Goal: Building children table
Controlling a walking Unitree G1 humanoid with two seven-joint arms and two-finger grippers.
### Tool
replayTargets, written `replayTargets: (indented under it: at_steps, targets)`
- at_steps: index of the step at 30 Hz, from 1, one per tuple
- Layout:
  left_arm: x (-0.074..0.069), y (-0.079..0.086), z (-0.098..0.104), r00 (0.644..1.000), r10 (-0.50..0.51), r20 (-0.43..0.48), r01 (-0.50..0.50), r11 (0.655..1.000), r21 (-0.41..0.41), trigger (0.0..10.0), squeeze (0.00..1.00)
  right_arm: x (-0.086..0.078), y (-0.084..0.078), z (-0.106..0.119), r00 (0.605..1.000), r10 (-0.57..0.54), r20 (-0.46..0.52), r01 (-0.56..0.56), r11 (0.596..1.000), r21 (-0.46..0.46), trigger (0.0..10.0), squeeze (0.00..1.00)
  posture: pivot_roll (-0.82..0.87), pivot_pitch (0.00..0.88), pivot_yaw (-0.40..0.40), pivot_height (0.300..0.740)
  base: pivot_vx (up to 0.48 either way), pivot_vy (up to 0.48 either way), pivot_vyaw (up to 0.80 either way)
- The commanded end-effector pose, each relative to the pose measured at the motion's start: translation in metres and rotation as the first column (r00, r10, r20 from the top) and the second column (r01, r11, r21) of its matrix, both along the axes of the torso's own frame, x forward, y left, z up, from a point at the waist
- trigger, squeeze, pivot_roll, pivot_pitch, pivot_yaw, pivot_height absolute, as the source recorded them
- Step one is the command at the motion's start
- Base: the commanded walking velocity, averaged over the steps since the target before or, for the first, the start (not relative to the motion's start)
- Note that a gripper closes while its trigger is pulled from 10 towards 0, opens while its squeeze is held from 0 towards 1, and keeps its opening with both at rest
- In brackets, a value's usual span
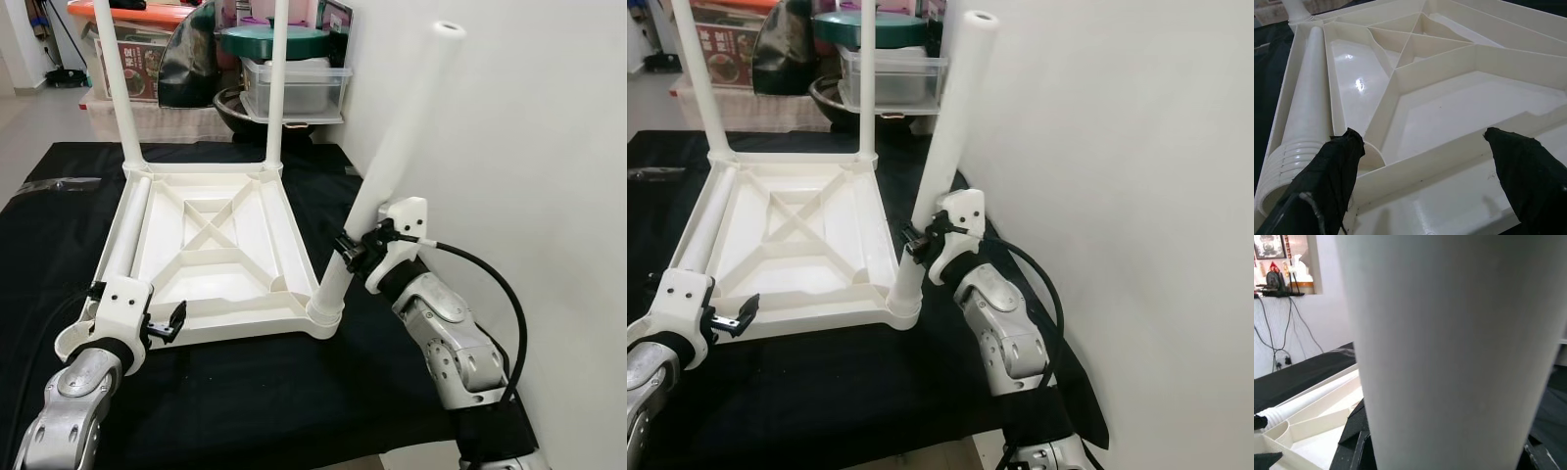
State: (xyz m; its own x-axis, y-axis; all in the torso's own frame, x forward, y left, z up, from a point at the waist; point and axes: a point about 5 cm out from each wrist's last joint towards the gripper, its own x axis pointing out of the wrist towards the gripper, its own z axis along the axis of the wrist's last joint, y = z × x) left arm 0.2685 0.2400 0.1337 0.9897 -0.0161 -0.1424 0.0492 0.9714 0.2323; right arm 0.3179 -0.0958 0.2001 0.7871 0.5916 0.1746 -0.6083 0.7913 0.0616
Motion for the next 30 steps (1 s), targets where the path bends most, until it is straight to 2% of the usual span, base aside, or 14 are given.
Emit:
replayTargets:
  at_steps: [1, 5, 7, 9, 10, 11, 14, 15, 16, 17, 20, 25, 29, 30]
  targets:
    - [-0.001, 0.000, -0.003, 1.000, -0.001, -0.014, 0.001, 1.000, -0.013, 10.0, 0.00, -0.006, 0.010, -0.040, 0.975, 0.077, -0.207, -0.089, 0.995, -0.049, 0.0, 0.00, 0.11, 0.000, -0.126, 0.740, 0.000, 0.000, 0.00]
    - [0.000, 0.000, -0.003, 1.000, -0.002, -0.015, 0.002, 1.000, -0.013, 10.0, 0.00, -0.004, 0.008, -0.040, 0.977, 0.081, -0.199, -0.099, 0.992, -0.084, 0.0, 0.00, 0.11, 0.000, -0.126, 0.740, 0.000, 0.000, 0.00]
    - [0.000, 0.000, -0.003, 1.000, 0.000, -0.016, 0.000, 1.000, -0.013, 10.0, 0.00, 0.008, 0.003, -0.041, 0.976, -0.040, -0.215, 0.012, 0.991, -0.131, 0.0, 0.00, 0.11, 0.000, -0.130, 0.740, 0.000, 0.000, 0.00]
    - [0.000, 0.000, -0.003, 1.000, 0.000, -0.016, 0.000, 1.000, -0.013, 10.0, 0.00, 0.008, 0.003, -0.041, 0.976, -0.040, -0.215, 0.012, 0.991, -0.131, 0.0, 0.00, 0.11, 0.000, -0.130, 0.740, 0.000, 0.000, 0.00]
    - [0.000, 0.000, -0.003, 1.000, 0.003, -0.017, -0.003, 1.000, -0.014, 10.0, 0.00, 0.017, -0.004, -0.044, 0.952, -0.183, -0.245, 0.152, 0.978, -0.143, 0.0, 0.00, 0.12, 0.000, -0.135, 0.740, 0.000, 0.000, 0.00]
    - [0.000, 0.000, -0.003, 1.000, 0.003, -0.017, -0.003, 1.000, -0.014, 10.0, 0.00, 0.017, -0.004, -0.044, 0.952, -0.183, -0.245, 0.152, 0.978, -0.143, 0.0, 0.00, 0.12, 0.000, -0.135, 0.740, 0.000, 0.000, 0.00]
    - [-0.001, -0.001, -0.004, 1.000, 0.011, -0.024, -0.011, 1.000, -0.010, 10.0, 0.00, 0.029, -0.029, -0.059, 0.758, -0.564, -0.327, 0.528, 0.826, -0.199, 0.0, 0.00, 0.13, 0.000, -0.142, 0.740, 0.000, 0.000, 0.00]
    - [-0.001, -0.001, -0.004, 1.000, 0.011, -0.024, -0.011, 1.000, -0.010, 10.0, 0.00, 0.029, -0.029, -0.059, 0.758, -0.564, -0.327, 0.528, 0.826, -0.199, 0.0, 0.00, 0.13, 0.000, -0.142, 0.740, 0.000, 0.000, 0.00]
    - [-0.002, 0.000, -0.004, 1.000, 0.017, -0.026, -0.017, 1.000, -0.010, 10.0, 0.00, 0.029, -0.035, -0.063, 0.700, -0.625, -0.345, 0.594, 0.778, -0.204, 0.0, 0.00, 0.13, 0.000, -0.141, 0.740, 0.000, 0.000, 0.00]
    - [-0.002, 0.000, -0.004, 1.000, 0.017, -0.026, -0.017, 1.000, -0.010, 10.0, 0.00, 0.029, -0.035, -0.063, 0.700, -0.625, -0.345, 0.594, 0.778, -0.204, 0.0, 0.00, 0.13, 0.000, -0.141, 0.740, 0.000, 0.000, 0.00]
    - [-0.002, 0.005, -0.006, 0.998, 0.046, -0.039, -0.046, 0.999, -0.001, 10.0, 0.00, 0.025, -0.051, -0.069, 0.540, -0.760, -0.361, 0.744, 0.632, -0.218, 0.0, 0.00, 0.12, 0.000, -0.141, 0.740, 0.000, 0.000, 0.00]
    - [-0.002, 0.009, -0.009, 0.995, 0.082, -0.055, -0.082, 0.997, 0.002, 10.0, 0.00, 0.024, -0.058, -0.070, 0.459, -0.825, -0.330, 0.801, 0.545, -0.248, 0.0, 0.00, 0.12, 0.000, -0.143, 0.740, 0.000, 0.000, 0.00]
    - [-0.002, 0.010, -0.010, 0.994, 0.091, -0.061, -0.091, 0.996, 0.002, 10.0, 0.00, 0.024, -0.059, -0.072, 0.437, -0.832, -0.342, 0.807, 0.531, -0.258, 0.0, 0.00, 0.12, 0.000, -0.147, 0.740, 0.000, 0.000, 0.00]
    - [-0.002, 0.011, -0.012, 0.991, 0.114, -0.072, -0.114, 0.993, 0.000, 10.0, 0.00, 0.027, -0.061, -0.076, 0.376, -0.858, -0.349, 0.828, 0.480, -0.290, 0.0, 0.00, 0.12, 0.000, -0.152, 0.740, 0.000, 0.000, 0.00]
